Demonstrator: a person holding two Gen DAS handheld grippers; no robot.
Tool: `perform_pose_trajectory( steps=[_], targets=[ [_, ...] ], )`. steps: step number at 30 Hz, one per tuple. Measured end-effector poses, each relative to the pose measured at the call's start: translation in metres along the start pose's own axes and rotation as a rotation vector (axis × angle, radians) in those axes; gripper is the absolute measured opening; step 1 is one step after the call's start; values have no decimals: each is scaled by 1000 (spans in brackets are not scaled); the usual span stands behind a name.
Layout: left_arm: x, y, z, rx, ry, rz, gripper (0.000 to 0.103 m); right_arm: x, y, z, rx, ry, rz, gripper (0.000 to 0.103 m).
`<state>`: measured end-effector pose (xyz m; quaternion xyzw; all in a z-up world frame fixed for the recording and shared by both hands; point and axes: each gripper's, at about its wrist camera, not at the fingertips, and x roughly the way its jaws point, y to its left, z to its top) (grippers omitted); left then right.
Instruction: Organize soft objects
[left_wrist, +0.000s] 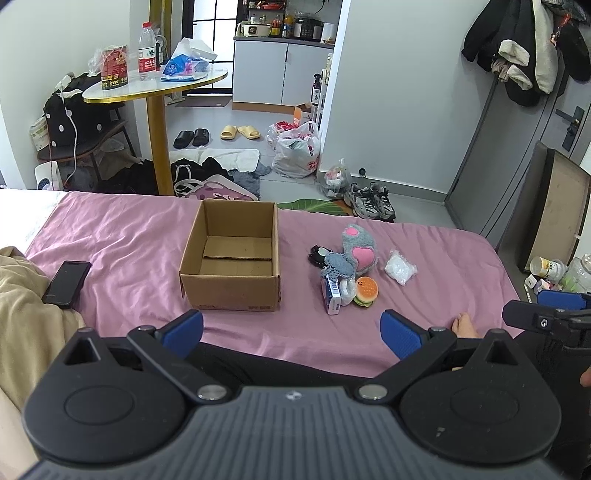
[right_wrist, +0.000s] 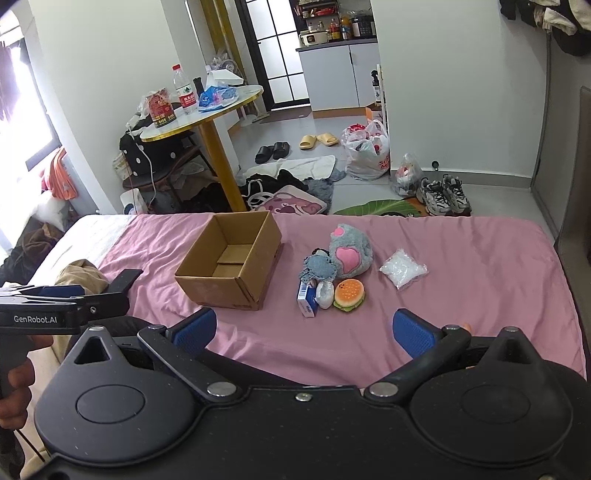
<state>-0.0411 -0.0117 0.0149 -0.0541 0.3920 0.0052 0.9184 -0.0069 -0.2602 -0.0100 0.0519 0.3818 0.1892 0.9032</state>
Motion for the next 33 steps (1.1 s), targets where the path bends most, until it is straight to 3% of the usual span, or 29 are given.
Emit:
perform_pose_trajectory(
  steps=[33],
  targets=[
    [2,1,-2,-7,20,3,101,-1,-7,-3,7,-5,-22,103]
  ],
)
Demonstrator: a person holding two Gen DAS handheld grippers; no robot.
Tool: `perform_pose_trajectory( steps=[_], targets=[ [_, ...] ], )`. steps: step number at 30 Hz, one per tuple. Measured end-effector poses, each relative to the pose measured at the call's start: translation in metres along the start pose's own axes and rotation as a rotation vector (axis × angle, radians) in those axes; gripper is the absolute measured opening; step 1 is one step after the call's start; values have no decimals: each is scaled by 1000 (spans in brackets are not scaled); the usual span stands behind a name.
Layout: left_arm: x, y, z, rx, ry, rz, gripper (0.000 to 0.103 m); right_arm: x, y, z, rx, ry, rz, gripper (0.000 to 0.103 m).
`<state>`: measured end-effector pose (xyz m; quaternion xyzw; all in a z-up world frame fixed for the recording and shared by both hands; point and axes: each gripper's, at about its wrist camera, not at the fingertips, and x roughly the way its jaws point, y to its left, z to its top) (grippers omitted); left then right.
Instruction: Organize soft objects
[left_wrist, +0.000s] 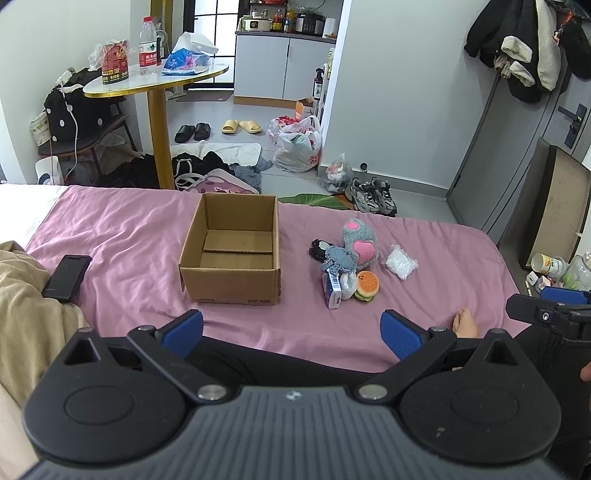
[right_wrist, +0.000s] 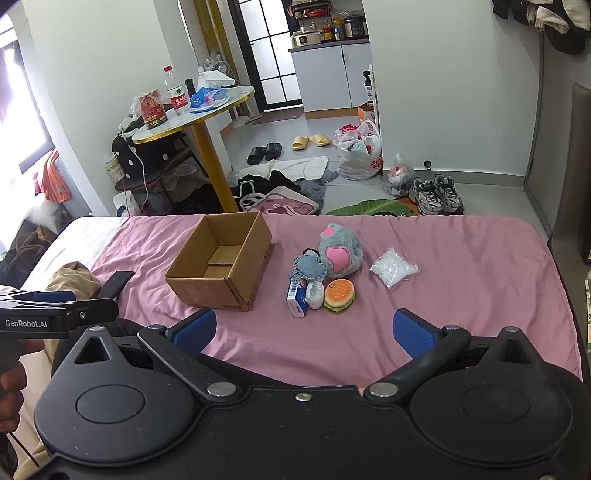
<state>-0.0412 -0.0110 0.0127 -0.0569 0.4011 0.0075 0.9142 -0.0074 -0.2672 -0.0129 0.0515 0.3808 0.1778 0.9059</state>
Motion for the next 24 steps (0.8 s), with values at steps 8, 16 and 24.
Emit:
perform_pose_trajectory(
  steps=[8,16,24],
  targets=[
    [9,2,2,-11,16,7,101,9,-3,2,-1,10,-11,103],
    [22,1,8,-16,33,-1,101,19,-6,4,2,19,-12,103],
    [40,-4,17,-23,31,-13,101,41,-16,3,12,45,-15,103]
  ],
)
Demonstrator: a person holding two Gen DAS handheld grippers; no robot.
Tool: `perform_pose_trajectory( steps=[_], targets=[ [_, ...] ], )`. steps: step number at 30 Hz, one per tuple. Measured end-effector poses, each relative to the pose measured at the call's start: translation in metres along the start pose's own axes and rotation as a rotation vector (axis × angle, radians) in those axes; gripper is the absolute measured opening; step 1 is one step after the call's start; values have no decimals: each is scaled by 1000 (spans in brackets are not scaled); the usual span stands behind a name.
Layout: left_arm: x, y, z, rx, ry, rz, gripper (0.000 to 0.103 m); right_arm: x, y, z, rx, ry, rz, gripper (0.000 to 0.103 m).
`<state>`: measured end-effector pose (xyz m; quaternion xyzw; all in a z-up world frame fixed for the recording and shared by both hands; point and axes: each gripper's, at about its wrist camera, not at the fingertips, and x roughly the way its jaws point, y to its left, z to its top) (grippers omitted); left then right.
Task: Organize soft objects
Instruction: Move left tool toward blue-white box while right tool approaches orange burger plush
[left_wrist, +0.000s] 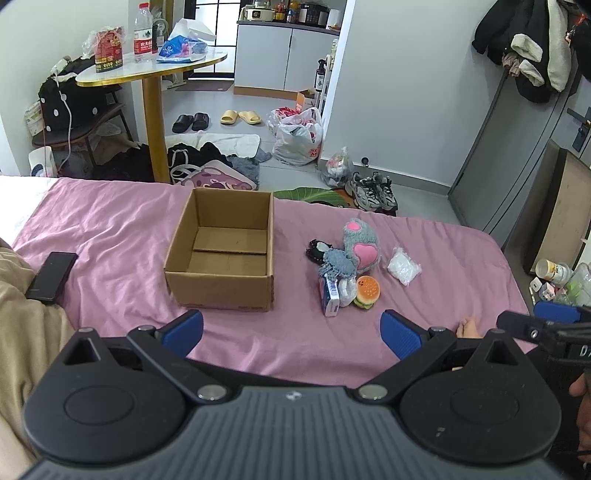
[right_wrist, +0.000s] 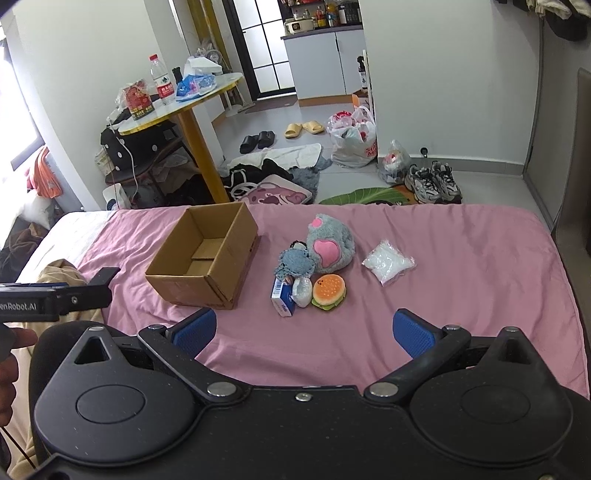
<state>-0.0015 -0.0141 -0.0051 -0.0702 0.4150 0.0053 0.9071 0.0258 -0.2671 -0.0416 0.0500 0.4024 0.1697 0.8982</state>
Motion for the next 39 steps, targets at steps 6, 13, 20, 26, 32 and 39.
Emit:
perform_pose_trajectory(
  steps=[6,13,20,26,32,39],
  targets=[
    [22,-6,7,0,16,-3,101,19,-16,3,38,25,2,103],
    [53,-13,15,-9,44,-12,99,50,-35,9,64,64,6,103],
    [90,-18,23,-36,81,-22,99,81,-55,10,104,115,18,101],
    [120,-22,27,-64,133,-24,88,107,-71,13,144,141,35,101],
    [148,-27,28,-76,162,-31,79,132,-77,17,162,161,69,98],
    [184,-30,28,-104,219,-59,62,165,-81,16,191,206,103,89]
  ],
)
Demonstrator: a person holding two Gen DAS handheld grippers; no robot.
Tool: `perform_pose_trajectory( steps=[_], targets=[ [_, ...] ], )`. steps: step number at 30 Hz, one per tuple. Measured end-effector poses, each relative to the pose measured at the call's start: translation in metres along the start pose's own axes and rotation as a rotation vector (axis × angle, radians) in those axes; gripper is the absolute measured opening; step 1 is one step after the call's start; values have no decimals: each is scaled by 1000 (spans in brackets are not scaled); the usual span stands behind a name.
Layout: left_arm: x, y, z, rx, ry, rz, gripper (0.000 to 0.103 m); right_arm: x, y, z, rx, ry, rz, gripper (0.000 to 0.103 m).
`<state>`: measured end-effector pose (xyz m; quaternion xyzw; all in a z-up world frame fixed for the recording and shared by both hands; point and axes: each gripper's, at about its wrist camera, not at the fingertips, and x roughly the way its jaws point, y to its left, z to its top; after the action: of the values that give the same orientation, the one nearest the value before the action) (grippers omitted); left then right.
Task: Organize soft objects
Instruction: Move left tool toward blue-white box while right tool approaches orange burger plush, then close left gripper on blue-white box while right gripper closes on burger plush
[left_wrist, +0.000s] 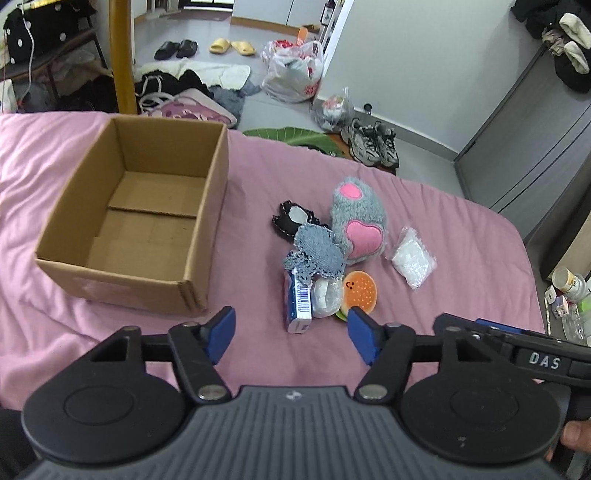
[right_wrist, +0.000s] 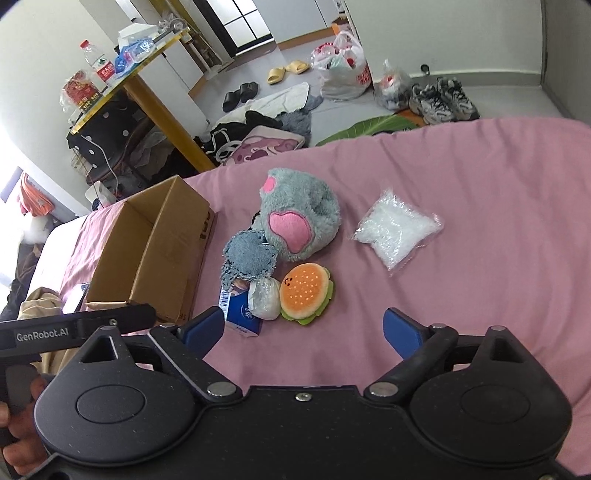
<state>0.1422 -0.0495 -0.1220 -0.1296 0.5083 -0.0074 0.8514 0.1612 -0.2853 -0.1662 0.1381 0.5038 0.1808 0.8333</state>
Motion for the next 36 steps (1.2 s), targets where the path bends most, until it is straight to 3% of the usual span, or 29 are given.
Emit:
perform_pose_trajectory(
  steps=[4,19,28,36],
  targets=[
    [20,0,3,-15,36,-23,52,16,-4,4,22,33,5,82],
    [85,9,10,-85,124,-54,40,64,-19,15,84,132,54,63],
    [110,15,7,-111,177,-37,22,86,-23,20,96,179,32,59],
    [111,18,5,-140,183,-41,18,100,-19,24,81,189,36,57]
  ],
)
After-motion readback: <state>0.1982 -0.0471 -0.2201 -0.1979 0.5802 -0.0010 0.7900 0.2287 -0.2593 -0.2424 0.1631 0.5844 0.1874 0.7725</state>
